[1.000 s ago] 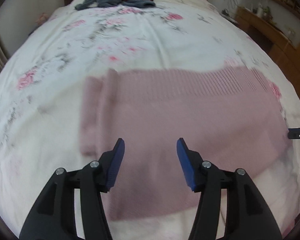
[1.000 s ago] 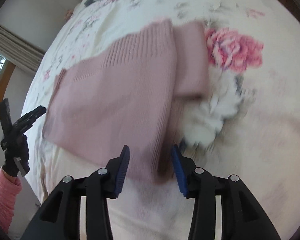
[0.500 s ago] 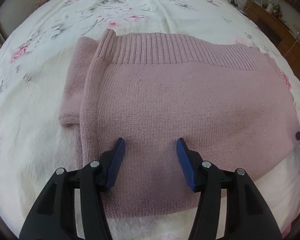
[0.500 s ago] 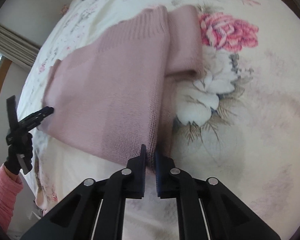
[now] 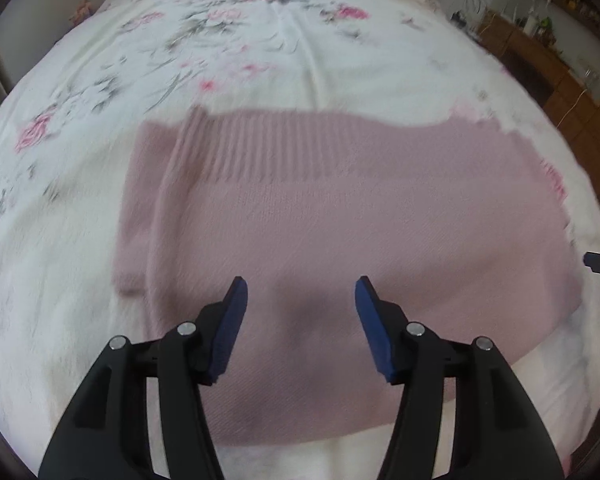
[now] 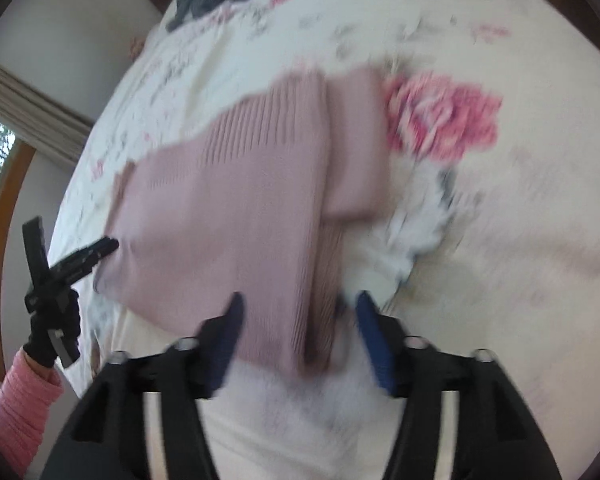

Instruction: Fold small clothes

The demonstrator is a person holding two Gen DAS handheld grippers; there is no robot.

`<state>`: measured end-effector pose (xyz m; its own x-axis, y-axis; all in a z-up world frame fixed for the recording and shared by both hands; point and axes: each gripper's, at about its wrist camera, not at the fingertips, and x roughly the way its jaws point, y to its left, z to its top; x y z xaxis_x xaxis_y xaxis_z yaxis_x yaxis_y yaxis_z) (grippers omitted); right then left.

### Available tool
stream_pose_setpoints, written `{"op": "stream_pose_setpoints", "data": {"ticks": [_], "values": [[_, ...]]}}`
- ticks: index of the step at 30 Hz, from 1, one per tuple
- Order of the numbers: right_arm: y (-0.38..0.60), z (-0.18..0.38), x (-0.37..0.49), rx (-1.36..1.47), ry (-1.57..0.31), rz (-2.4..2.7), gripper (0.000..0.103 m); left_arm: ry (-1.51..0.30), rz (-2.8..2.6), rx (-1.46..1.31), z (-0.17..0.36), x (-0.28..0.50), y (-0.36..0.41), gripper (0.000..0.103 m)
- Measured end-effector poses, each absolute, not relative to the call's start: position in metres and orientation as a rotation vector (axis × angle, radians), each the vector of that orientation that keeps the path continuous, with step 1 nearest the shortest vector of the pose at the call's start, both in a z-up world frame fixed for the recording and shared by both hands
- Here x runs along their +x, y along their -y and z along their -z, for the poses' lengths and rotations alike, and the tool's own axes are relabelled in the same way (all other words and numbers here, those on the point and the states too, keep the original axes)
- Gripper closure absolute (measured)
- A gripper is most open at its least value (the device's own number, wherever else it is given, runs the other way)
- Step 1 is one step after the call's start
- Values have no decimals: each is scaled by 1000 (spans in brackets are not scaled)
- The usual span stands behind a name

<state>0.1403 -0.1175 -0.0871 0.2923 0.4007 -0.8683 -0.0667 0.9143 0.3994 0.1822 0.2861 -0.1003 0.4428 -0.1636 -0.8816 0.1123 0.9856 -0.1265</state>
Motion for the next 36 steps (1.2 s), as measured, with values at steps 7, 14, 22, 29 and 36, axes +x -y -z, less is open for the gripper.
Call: {"op": "stream_pose_setpoints", "data": {"ticks": [7,14,22,29,36], "values": [[145,106,192,439,-1275,-344,31,-1091,202,-102,101,217,-256,46],[142,137,213,460,-1319,-383,28,-1131,199,-112,123,231,-244,46],[129,141,223,423,-1285,-402,46,-1142,205,-120,131,235,-246,45],[122,144,226,398,-1281,-381,70,-1140,207,-121,133,233,-246,44],[124,146,225,409,-1287,-352,72,-1140,209,-118,134,233,-246,43]]}}
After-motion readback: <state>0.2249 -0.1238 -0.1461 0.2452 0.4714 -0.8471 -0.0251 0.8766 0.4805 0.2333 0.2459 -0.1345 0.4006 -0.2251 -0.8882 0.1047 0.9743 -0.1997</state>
